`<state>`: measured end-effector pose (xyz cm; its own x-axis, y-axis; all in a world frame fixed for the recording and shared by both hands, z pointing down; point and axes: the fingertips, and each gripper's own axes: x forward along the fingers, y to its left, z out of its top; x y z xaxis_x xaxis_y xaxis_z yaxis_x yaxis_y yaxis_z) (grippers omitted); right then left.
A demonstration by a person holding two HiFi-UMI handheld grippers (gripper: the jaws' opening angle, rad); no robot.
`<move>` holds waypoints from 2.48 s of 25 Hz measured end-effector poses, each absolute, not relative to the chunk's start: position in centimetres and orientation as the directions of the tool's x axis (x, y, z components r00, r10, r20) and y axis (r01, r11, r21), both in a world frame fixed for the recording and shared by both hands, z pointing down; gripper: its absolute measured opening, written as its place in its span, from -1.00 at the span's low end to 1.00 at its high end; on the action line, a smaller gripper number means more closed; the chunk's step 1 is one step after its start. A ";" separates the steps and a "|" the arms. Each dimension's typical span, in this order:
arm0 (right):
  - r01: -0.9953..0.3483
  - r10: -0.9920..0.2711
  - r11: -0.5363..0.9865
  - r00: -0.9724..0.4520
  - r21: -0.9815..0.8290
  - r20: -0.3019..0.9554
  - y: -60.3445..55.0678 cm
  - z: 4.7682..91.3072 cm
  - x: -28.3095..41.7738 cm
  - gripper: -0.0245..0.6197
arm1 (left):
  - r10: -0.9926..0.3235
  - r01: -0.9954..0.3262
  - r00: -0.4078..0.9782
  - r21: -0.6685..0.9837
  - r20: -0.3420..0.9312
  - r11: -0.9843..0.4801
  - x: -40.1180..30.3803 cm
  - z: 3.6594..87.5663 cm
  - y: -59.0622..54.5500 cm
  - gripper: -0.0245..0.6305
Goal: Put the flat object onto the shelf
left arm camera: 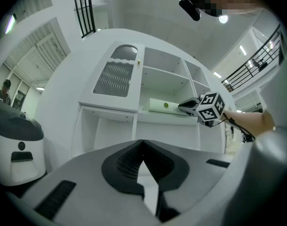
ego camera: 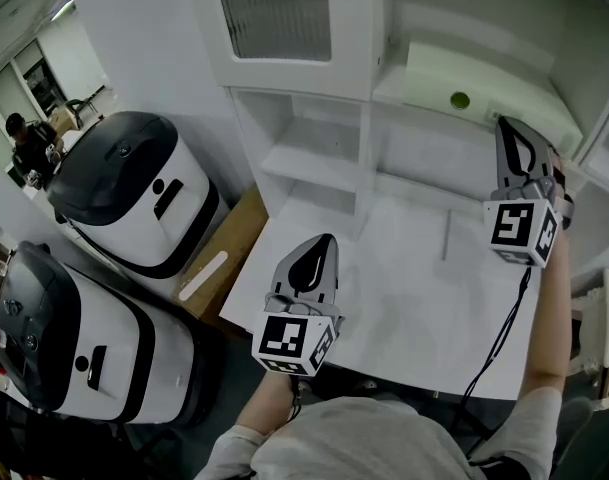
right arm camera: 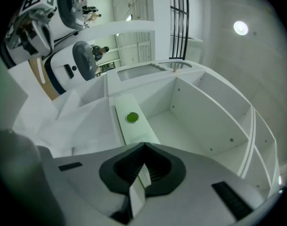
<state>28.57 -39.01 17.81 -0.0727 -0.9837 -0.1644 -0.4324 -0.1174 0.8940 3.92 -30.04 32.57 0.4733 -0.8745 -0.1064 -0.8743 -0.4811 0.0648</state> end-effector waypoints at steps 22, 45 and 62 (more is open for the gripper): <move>-0.888 -0.995 0.037 -0.075 0.458 -0.066 -28.2 24.6 26.3 -0.90 | -0.679 -0.678 0.730 0.039 -0.083 -0.734 8.2 33.2 -29.9 -0.88; -0.970 -0.998 -0.064 0.059 0.235 -0.028 -17.7 32.3 20.5 -0.90 | -0.484 -0.485 0.873 -0.001 -0.064 -0.875 9.1 34.3 -25.3 -0.88; -0.974 -0.997 -0.077 0.071 0.211 -0.037 -15.2 32.8 16.4 -0.90 | -0.447 -0.449 0.891 -0.013 -0.077 -0.893 6.5 34.3 -22.8 -0.88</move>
